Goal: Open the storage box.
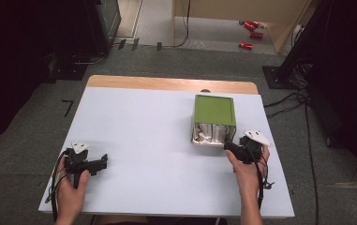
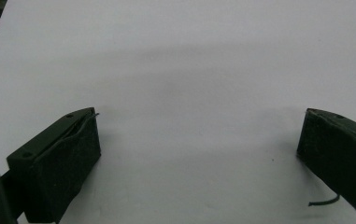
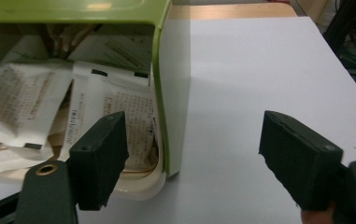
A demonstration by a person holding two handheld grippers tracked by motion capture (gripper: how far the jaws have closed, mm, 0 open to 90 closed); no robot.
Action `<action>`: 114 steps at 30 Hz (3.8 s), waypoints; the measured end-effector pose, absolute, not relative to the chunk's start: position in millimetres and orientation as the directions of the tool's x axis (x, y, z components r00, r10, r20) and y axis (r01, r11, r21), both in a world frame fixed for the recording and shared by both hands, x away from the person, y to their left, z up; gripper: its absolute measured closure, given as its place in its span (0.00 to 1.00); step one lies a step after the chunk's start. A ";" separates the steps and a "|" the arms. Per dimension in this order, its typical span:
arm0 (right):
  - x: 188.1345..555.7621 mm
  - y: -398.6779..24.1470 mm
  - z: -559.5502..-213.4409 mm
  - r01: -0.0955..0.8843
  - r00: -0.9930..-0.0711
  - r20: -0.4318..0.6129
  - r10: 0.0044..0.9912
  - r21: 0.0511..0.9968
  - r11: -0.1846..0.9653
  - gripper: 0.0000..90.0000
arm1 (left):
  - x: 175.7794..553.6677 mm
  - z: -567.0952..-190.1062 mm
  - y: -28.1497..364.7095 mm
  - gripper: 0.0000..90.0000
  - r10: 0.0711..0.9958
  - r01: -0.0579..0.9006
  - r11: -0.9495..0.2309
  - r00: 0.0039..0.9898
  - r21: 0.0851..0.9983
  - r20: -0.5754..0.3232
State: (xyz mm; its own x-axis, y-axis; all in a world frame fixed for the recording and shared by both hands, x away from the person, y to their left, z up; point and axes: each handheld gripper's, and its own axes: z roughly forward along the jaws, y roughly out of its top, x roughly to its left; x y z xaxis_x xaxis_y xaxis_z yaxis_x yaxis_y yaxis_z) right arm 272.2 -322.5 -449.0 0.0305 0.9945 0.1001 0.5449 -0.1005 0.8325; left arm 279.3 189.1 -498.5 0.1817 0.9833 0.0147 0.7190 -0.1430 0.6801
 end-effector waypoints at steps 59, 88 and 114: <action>273.3 -320.0 -470.0 0.652 -0.022 0.044 0.999 0.758 -0.019 0.47 | 279.4 -498.5 189.0 0.00 0.983 0.719 -0.144 0.182 0.680 0.016; 240.2 -322.5 -456.6 0.576 -0.074 0.135 0.988 0.814 -0.068 0.76 | 279.4 -498.5 189.1 0.00 0.983 0.719 -0.144 0.182 0.680 0.016; 237.7 -306.5 -439.5 0.528 0.025 0.136 0.990 0.840 -0.128 1.00 | 279.4 -498.5 189.1 0.00 0.983 0.719 -0.144 0.182 0.680 0.015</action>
